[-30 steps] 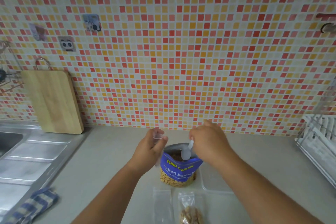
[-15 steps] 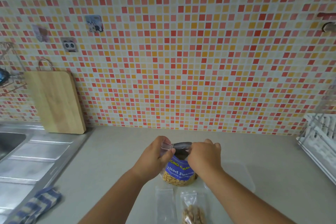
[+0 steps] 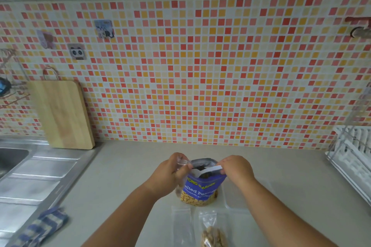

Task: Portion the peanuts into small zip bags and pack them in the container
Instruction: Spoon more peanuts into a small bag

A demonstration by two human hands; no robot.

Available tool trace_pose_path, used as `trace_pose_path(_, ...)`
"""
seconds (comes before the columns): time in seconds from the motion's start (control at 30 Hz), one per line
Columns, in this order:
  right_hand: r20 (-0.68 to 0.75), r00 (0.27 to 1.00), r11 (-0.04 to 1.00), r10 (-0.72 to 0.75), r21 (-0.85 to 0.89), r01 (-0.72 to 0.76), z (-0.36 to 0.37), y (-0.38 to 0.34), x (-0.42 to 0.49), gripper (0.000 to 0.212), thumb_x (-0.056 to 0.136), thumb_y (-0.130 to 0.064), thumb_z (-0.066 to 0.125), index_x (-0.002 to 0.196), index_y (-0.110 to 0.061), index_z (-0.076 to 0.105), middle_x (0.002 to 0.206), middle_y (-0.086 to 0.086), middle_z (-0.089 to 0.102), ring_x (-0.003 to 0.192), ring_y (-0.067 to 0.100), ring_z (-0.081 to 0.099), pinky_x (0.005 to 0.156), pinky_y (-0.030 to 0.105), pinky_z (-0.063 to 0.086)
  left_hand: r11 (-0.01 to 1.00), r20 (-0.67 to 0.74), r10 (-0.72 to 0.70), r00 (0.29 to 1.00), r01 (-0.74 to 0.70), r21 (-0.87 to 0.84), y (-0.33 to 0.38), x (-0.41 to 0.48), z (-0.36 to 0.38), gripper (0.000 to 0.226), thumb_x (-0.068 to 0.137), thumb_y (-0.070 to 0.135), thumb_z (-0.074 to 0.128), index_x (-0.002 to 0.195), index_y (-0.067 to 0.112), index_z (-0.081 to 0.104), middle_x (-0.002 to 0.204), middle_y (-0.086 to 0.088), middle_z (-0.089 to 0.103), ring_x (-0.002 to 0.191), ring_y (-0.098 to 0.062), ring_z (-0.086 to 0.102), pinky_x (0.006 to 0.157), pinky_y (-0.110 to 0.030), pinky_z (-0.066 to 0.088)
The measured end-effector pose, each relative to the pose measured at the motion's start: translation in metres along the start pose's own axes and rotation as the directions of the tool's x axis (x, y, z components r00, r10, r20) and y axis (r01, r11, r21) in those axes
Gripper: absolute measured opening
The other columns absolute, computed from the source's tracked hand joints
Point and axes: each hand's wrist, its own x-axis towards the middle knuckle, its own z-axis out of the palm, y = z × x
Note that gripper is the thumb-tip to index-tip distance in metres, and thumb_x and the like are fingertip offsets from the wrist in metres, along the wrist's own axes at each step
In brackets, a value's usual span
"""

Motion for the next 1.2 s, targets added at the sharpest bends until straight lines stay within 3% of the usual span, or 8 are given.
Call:
trace_pose_path(0.27, 0.246, 0.949, 0.97, 0.195, -0.193, -0.149, -0.044, 0.001, -0.005, 0.017, 0.099, -0.014, 0.035, 0.086, -0.022, 0.044, 0.073, 0.0, 0.038, 0.068, 0.014, 0.04, 0.073, 0.021, 0.034, 0.999, -0.094, -0.042, 0.995, 0.042, 0.004, 0.011, 0.0, -0.01, 0.027, 0.088, 0.043, 0.056, 0.108, 0.026, 0.05, 0.082, 0.004, 0.063, 0.063, -0.025, 0.065, 0.055, -0.033, 0.056)
trace_pose_path(0.37, 0.235, 0.948, 0.955, 0.216, -0.255, -0.155, -0.056, 0.001, -0.009, 0.015, 0.1, -0.018, 0.037, 0.087, -0.021, 0.045, 0.071, 0.0, 0.038, 0.062, 0.012, 0.036, 0.073, 0.02, 0.034, 0.987, -0.078, -0.032, 0.996, 0.044, 0.157, 0.01, 0.002, -0.009, 0.032, 0.086, 0.044, 0.06, 0.113, 0.031, 0.048, 0.098, 0.007, 0.061, 0.072, -0.012, 0.063, 0.056, -0.031, 0.057)
trace_pose_path(0.5, 0.171, 0.967, 0.982, 0.186, -0.06, -0.178, -0.073, 0.003, -0.012, 0.011, 0.097, -0.014, 0.044, 0.103, -0.015, 0.053, 0.094, 0.007, 0.047, 0.09, 0.02, 0.043, 0.082, 0.026, 0.035, 0.948, -0.043, 0.009, 0.999, 0.005, 0.318, 0.009, 0.006, -0.004, 0.048, 0.082, 0.046, 0.063, 0.123, 0.028, 0.046, 0.12, 0.003, 0.059, 0.093, -0.012, 0.059, 0.071, -0.021, 0.051)
trace_pose_path(0.6, 0.06, 0.978, 0.953, 0.201, 0.22, -0.21, -0.082, 0.001, -0.012, 0.014, 0.09, -0.01, 0.052, 0.099, -0.012, 0.063, 0.097, 0.009, 0.051, 0.082, 0.02, 0.046, 0.077, 0.028, 0.04, 0.92, -0.024, 0.04, 0.999, -0.028, 0.391, 0.012, 0.01, 0.0, 0.053, 0.082, 0.047, 0.063, 0.127, 0.026, 0.045, 0.124, 0.002, 0.058, 0.099, -0.015, 0.058, 0.082, -0.025, 0.05)
trace_pose_path(0.67, 0.059, 0.963, 0.953, 0.264, 0.137, -0.269, -0.089, -0.01, -0.014, 0.014, 0.089, -0.01, 0.052, 0.096, -0.013, 0.063, 0.09, 0.007, 0.048, 0.077, 0.019, 0.043, 0.078, 0.029, 0.038, 0.909, -0.02, 0.048, 0.999, -0.035, 0.415, 0.014, 0.012, 0.002, 0.054, 0.082, 0.047, 0.063, 0.128, 0.026, 0.045, 0.125, 0.002, 0.058, 0.097, -0.014, 0.056, 0.081, -0.025, 0.049)
trace_pose_path(0.9, -0.071, 0.977, 0.972, -0.199, -0.14, 0.188, -0.082, -0.042, -0.034, 0.029, 0.092, -0.015, 0.043, 0.105, -0.008, 0.068, 0.083, 0.006, 0.062, 0.069, 0.017, 0.052, 0.065, 0.029, 0.045, 0.915, -0.032, 0.06, 0.998, -0.043, 0.401, 0.026, 0.022, 0.014, 0.052, 0.083, 0.045, 0.062, 0.127, 0.025, 0.045, 0.118, 0.0, 0.058, 0.09, -0.016, 0.056, 0.077, -0.028, 0.048)
trace_pose_path(1.07, -0.231, 0.65, 0.678, -0.724, -0.414, 0.608, -0.081, -0.065, -0.076, 0.03, 0.091, -0.02, 0.041, 0.098, -0.022, 0.07, 0.093, -0.003, 0.069, 0.096, 0.018, 0.049, 0.087, 0.033, 0.04, 0.973, -0.12, 0.075, 0.99, -0.047, 0.225, 0.029, 0.023, 0.02, 0.039, 0.085, 0.042, 0.058, 0.117, 0.021, 0.05, 0.104, 0.0, 0.062, 0.086, -0.018, 0.058, 0.069, -0.026, 0.048)
trace_pose_path(1.2, -0.56, 0.33, 0.642, -0.76, -0.572, 0.511, -0.096, -0.058, -0.072, 0.029, 0.075, -0.02, 0.042, 0.064, -0.019, 0.069, 0.053, -0.005, 0.062, 0.066, 0.02, 0.048, 0.067, 0.032, 0.042, 1.0, -0.215, -0.016, 0.976, 0.01, -0.026, 0.024, 0.015, 0.012, 0.029, 0.09, 0.035, 0.055, 0.117, 0.024, 0.051, 0.098, 0.005, 0.061, 0.083, -0.012, 0.062, 0.067, -0.02, 0.048)
